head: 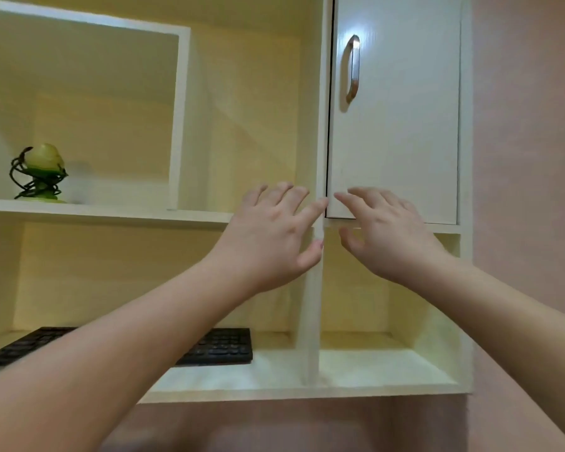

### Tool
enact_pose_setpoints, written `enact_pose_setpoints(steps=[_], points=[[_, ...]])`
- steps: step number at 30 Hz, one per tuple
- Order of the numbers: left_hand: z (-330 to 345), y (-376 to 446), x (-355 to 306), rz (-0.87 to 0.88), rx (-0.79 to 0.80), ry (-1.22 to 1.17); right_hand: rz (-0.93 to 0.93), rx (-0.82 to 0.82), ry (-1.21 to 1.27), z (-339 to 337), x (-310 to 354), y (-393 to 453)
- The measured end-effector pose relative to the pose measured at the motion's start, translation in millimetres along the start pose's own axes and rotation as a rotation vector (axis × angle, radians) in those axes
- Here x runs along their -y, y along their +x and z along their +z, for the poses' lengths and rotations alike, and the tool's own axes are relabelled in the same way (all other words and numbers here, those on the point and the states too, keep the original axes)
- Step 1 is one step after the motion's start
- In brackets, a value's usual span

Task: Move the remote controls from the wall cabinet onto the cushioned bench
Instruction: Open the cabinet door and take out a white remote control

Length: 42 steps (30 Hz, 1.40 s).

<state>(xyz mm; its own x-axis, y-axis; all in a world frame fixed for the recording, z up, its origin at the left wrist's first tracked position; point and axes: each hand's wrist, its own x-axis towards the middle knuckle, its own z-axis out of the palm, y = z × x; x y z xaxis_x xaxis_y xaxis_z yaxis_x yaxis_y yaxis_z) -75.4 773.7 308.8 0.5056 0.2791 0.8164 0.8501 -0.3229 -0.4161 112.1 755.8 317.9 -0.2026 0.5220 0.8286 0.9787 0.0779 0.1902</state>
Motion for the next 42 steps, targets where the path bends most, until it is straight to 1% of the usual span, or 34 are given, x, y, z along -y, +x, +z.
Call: enact_pose_setpoints(steps=[6, 8, 13, 16, 19, 21, 23, 26, 29, 31, 32, 34, 36, 37, 38, 40, 41, 42], points=[[3.5, 54.5, 7.8, -0.019, -0.032, 0.105, -0.017, -0.131, -0.034, -16.9, -47.6, 54.5], [11.2, 66.2, 12.2, -0.048, -0.031, 0.129, -0.013, -0.162, -0.005, -21.0, -57.2, 76.2], [36.2, 80.9, 15.0, -0.066, -0.069, 0.145, 0.064, -0.236, 0.234, -23.7, -66.2, 131.4], [41.1, 83.7, 19.3, -0.077, -0.066, 0.164, 0.060, -0.314, 0.363, -27.4, -62.1, 153.6], [41.9, 83.8, 19.9, -0.084, -0.074, 0.165, 0.078, -0.367, 0.620, -32.7, -55.4, 168.0], [41.5, 84.3, 18.3, -0.079, -0.107, 0.148, 0.107, -0.362, 0.774, -36.5, -50.8, 174.5], [40.3, 85.4, 15.1, -0.059, -0.125, 0.112, 0.153, -0.338, 0.847, -38.2, -49.1, 180.0], [37.7, 86.2, 4.3, -0.069, -0.078, 0.023, 0.204, -0.265, 1.007, -41.2, -52.0, 182.4], [39.5, 90.2, -9.2, -0.130, -0.056, -0.053, 0.212, -0.209, 1.122, -48.7, -60.0, 180.1], [38.5, 96.7, -16.6, -0.195, -0.099, -0.148, 0.202, -0.185, 1.165, -53.3, -64.4, 177.6], [37.3, 100.9, -20.5, -0.240, -0.113, -0.249, 0.197, -0.175, 1.179, -56.2, -65.2, 175.5], [35.3, 109.0, -28.0, -0.356, -0.105, -0.556, 0.198, -0.162, 1.218, -63.3, -65.8, 170.3], [32.6, 114.6, -36.0, -0.497, -0.002, -0.949, 0.203, -0.155, 1.239, -67.7, -65.7, 166.6], [34.0, 115.7, -39.5, -0.550, 0.048, -1.107, 0.205, -0.156, 1.239, -68.2, -65.7, 165.0], [37.1, 116.1, -42.0, -0.589, 0.075, -1.187, 0.201, -0.162, 1.241, -67.2, -65.3, 164.0], [42.4, 115.4, -44.6, -0.652, 0.075, -1.234, 0.176, -0.196, 1.204, -62.3, -61.8, 163.0], [43.8, 114.8, -45.6, -0.668, 0.062, -1.263, 0.173, -0.230, 1.116, -58.8, -58.5, 163.8], [43.7, 113.9, -47.0, -0.670, 0.049, -1.290, 0.192, -0.264, 0.972, -54.3, -54.6, 165.0]])
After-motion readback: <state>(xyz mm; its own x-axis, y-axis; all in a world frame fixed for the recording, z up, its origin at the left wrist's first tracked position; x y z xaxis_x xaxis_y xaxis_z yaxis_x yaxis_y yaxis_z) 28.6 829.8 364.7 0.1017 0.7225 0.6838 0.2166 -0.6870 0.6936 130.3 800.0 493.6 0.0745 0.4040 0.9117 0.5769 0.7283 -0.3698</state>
